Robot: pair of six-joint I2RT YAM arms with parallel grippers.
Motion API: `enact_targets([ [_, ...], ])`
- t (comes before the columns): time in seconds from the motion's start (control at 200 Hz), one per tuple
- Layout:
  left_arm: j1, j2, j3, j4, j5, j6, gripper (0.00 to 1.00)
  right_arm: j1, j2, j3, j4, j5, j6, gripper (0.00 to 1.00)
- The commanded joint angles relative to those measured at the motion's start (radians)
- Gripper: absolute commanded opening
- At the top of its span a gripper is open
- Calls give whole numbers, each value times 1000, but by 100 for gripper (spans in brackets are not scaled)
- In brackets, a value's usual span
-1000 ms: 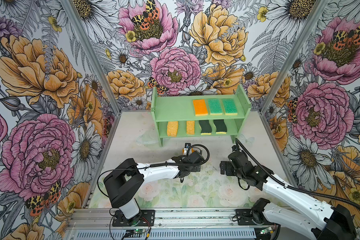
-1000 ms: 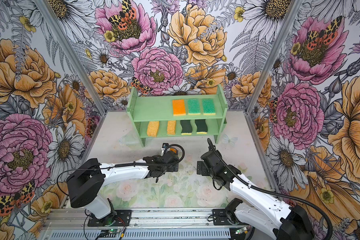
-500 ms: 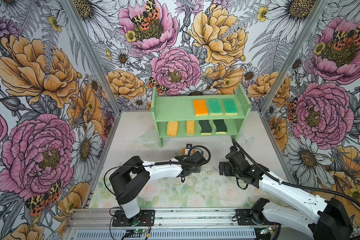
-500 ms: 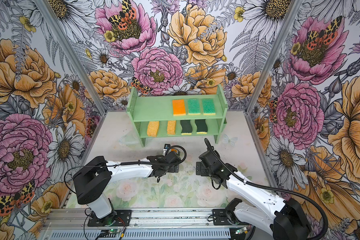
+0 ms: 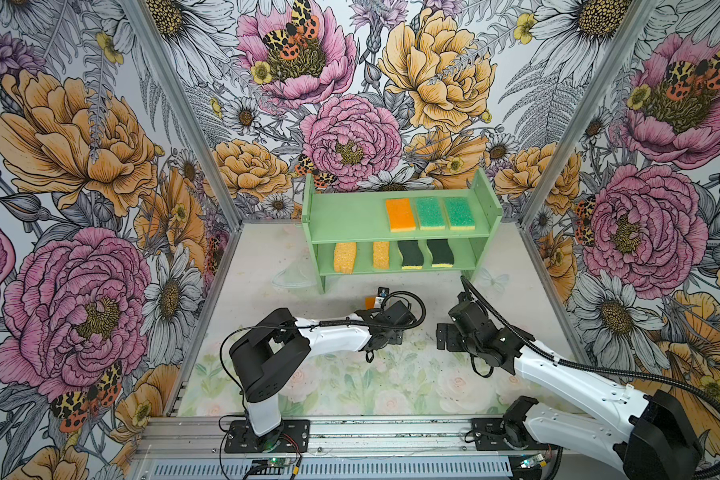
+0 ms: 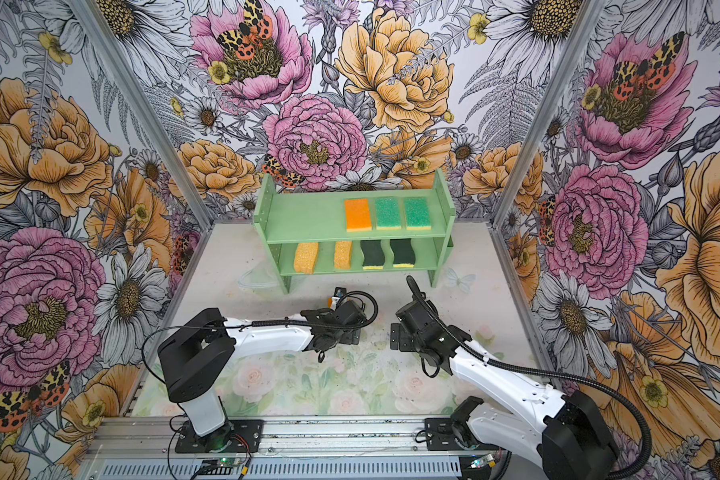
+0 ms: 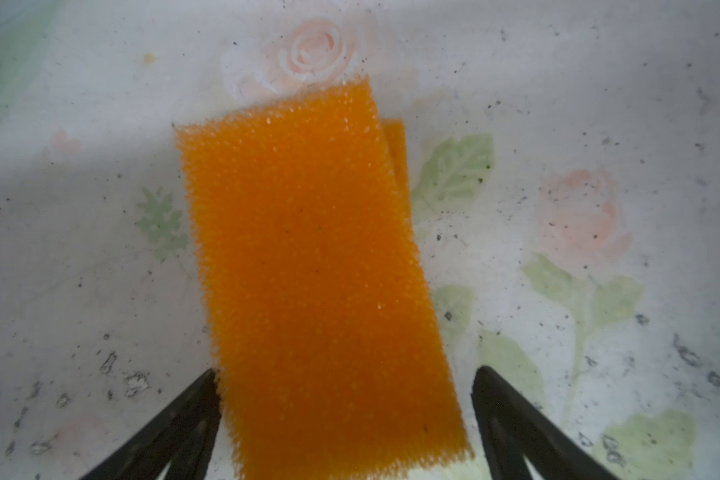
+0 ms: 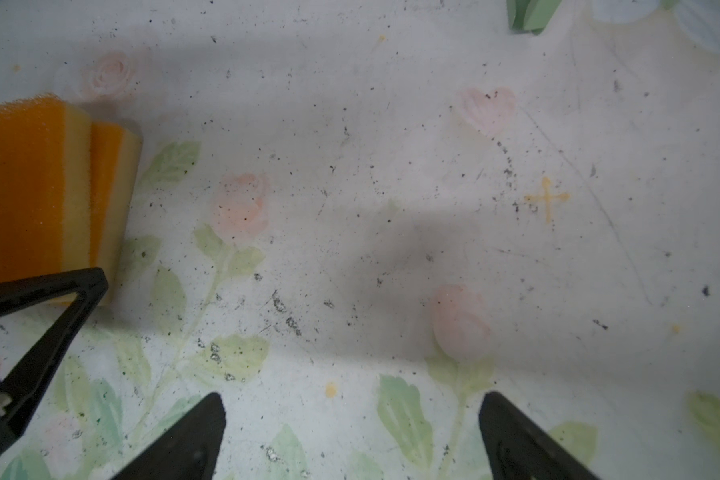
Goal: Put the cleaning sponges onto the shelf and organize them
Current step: 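Lower the left gripper onto the last orange sponge and close it, then lift the orange sponge with the left gripper and carry it to the upper shelf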
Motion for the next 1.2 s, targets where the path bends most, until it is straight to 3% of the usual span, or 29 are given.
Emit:
enact_targets([
  [0.0, 10, 2, 20, 2, -16, 13, 91, -6, 12, 25, 25, -11, 12, 97],
  [0.685, 9, -32, -10, 13, -62, -8, 74, -6, 30, 26, 35, -20, 15, 98],
  [1.196, 10, -101, -36, 15, -47, 58, 71, -6, 17, 30, 41, -32, 21, 98],
])
